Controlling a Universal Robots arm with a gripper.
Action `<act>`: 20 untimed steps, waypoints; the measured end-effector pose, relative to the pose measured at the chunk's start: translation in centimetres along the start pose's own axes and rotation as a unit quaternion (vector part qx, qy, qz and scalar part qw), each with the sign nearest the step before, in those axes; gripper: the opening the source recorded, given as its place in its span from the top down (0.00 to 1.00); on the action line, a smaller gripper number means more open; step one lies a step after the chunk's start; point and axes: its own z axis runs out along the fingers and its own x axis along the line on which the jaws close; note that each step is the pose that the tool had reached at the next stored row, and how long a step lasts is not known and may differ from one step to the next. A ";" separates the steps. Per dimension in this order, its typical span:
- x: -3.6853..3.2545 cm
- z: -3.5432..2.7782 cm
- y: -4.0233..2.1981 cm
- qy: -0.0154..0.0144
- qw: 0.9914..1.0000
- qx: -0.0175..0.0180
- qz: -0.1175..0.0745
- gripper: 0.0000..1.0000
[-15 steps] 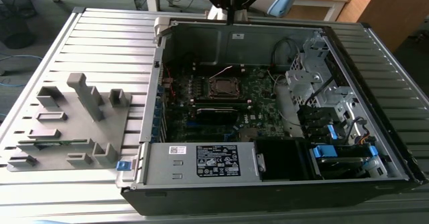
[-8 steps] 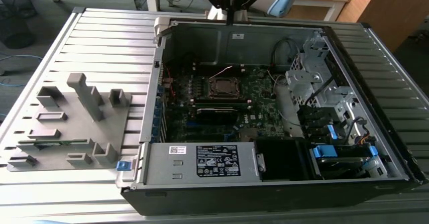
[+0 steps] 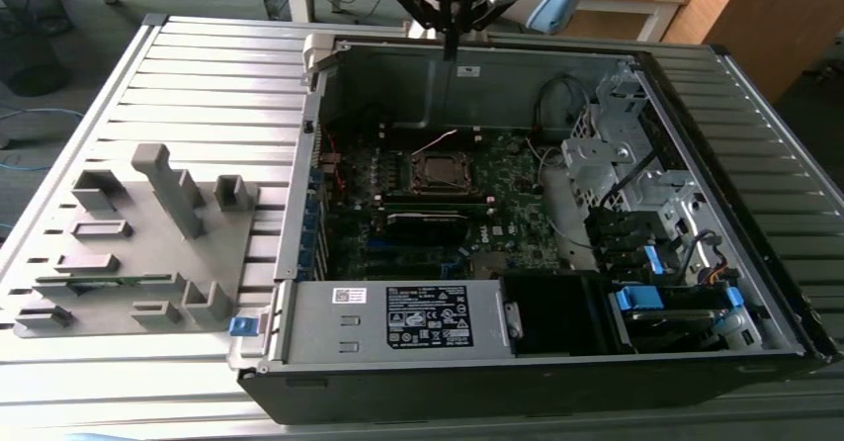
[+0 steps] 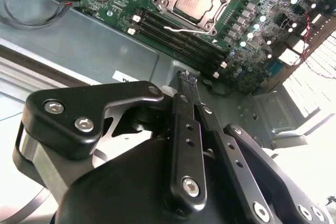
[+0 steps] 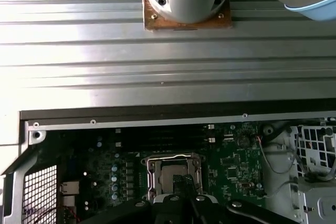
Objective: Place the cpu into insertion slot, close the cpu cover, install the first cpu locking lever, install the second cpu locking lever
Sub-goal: 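Install the first cpu locking lever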
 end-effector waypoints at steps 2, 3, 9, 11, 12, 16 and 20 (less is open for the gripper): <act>0.03 0.35 -0.05 0.000 1.000 0.000 0.000 0.90; 0.04 0.51 -0.07 0.000 1.000 0.000 0.000 0.90; 0.04 0.62 -0.09 0.000 1.000 0.000 0.000 0.90; 0.05 0.63 -0.09 0.000 1.000 0.000 0.000 0.90; 0.05 0.63 -0.09 0.000 1.000 0.000 0.000 0.90; 0.06 0.90 -0.13 0.000 1.000 0.000 0.000 0.90; 0.09 1.27 -0.18 0.000 1.000 0.000 0.000 0.90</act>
